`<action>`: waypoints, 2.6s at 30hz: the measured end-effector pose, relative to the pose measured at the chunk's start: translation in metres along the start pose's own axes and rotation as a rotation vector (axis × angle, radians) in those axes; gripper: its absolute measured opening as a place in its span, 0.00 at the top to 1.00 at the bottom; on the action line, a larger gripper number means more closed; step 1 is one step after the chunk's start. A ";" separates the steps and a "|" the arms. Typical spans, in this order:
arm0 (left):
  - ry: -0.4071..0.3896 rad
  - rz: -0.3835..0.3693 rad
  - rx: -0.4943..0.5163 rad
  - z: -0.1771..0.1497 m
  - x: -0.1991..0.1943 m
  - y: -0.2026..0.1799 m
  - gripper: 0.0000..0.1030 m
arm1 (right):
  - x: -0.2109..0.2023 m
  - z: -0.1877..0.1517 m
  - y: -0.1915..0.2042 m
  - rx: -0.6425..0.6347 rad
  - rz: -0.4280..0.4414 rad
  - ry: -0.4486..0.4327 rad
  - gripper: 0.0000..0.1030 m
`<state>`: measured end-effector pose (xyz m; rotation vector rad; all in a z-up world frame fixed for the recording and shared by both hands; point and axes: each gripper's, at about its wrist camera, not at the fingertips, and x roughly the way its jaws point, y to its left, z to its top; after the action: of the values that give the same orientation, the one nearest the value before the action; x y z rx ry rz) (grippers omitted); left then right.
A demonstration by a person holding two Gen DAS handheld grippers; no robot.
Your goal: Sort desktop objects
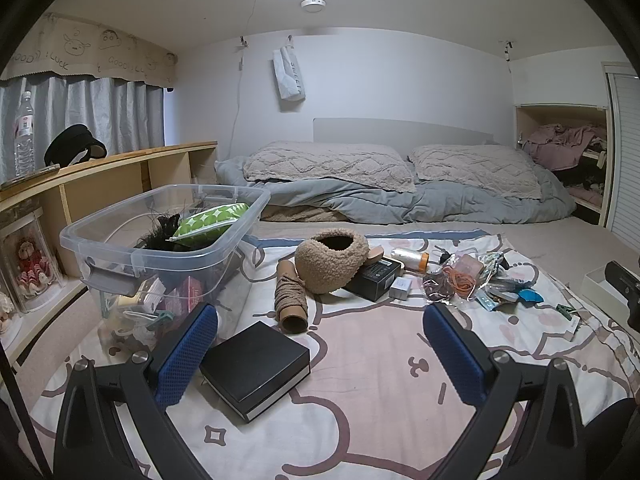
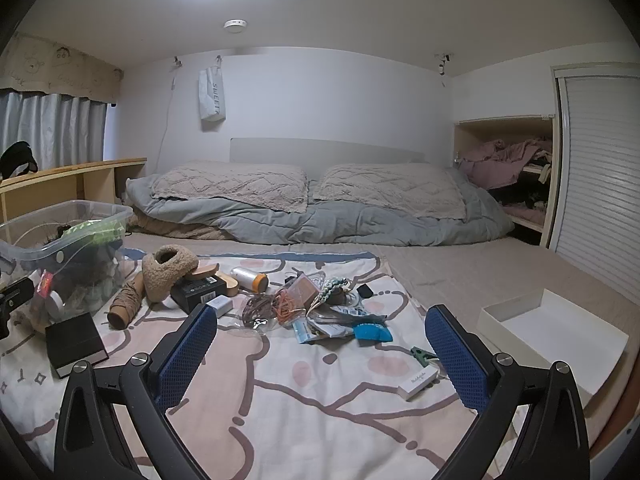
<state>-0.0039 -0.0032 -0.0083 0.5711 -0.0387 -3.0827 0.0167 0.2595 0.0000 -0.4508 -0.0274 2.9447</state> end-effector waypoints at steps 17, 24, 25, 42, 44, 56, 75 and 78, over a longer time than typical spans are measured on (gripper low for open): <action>0.000 -0.001 -0.001 0.000 -0.003 0.000 0.00 | 0.001 -0.001 0.007 -0.019 -0.001 -0.003 0.00; 0.000 -0.001 0.000 0.000 -0.003 0.000 0.00 | 0.001 -0.001 0.006 -0.018 0.001 -0.001 0.00; 0.000 -0.001 0.000 0.000 -0.003 0.000 0.00 | 0.001 -0.002 0.006 -0.018 0.000 -0.001 0.00; 0.000 -0.001 0.000 0.000 -0.003 0.000 0.00 | 0.002 -0.002 0.006 -0.019 0.001 0.002 0.00; 0.000 -0.002 0.000 0.000 -0.003 0.000 0.00 | 0.002 -0.004 0.006 -0.021 0.002 0.003 0.00; 0.000 -0.002 0.000 0.000 -0.003 0.000 0.00 | 0.002 -0.005 0.007 -0.022 0.004 0.008 0.00; 0.005 0.004 0.004 0.002 -0.005 -0.006 0.00 | 0.008 -0.007 0.043 -0.022 0.100 0.065 0.00; 0.019 0.000 -0.001 0.001 -0.002 -0.007 0.00 | 0.013 -0.012 0.051 -0.006 0.121 0.114 0.00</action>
<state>-0.0025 0.0035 -0.0064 0.6004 -0.0375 -3.0766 -0.0002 0.2109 -0.0180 -0.6419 0.0050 3.0314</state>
